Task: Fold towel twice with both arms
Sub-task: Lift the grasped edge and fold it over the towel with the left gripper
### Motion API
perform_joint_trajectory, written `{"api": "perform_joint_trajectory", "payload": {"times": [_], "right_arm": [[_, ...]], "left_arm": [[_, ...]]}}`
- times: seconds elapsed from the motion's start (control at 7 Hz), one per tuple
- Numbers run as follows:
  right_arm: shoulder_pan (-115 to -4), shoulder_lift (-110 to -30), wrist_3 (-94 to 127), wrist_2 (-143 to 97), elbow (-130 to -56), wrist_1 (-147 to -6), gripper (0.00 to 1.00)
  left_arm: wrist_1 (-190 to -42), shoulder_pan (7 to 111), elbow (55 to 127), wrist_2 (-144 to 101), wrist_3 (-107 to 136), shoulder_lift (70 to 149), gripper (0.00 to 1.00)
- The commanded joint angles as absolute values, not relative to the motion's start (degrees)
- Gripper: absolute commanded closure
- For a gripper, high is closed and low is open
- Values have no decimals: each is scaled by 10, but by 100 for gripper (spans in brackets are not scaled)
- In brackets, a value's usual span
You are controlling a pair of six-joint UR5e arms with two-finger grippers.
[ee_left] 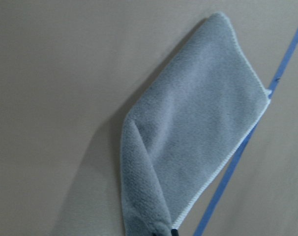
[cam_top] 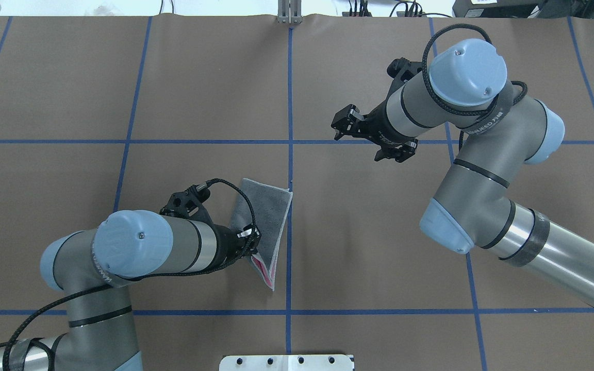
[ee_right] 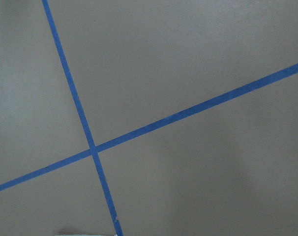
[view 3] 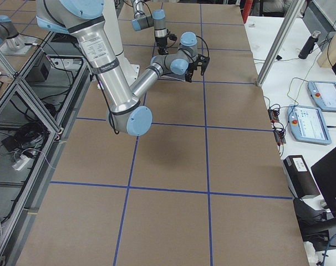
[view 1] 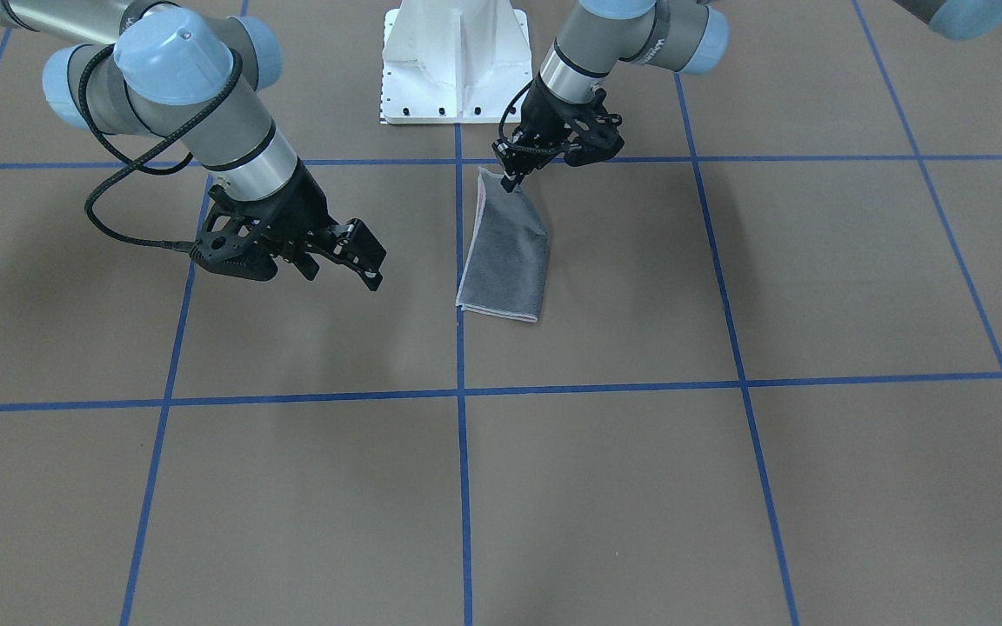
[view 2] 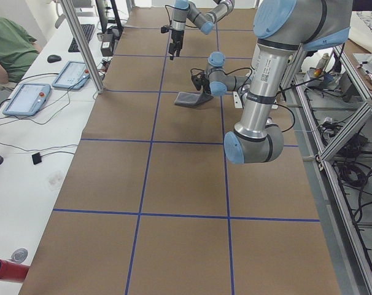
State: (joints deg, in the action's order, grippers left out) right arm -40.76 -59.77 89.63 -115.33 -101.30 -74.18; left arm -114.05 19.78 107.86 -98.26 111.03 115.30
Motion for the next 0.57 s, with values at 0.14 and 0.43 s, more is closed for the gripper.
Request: {"api": "perform_joint_trajectory", "payload": {"times": [0.14,0.43], "right_arm": [[-409,-599,896,-1154,-1013,-741,1],[-410,-599,896,-1154,-1013,-741,1]], "left_arm": [[-1148,264,1027,-997,1112,1200,100],[-1150,280,1007,-1003,1113,1201,100]]}}
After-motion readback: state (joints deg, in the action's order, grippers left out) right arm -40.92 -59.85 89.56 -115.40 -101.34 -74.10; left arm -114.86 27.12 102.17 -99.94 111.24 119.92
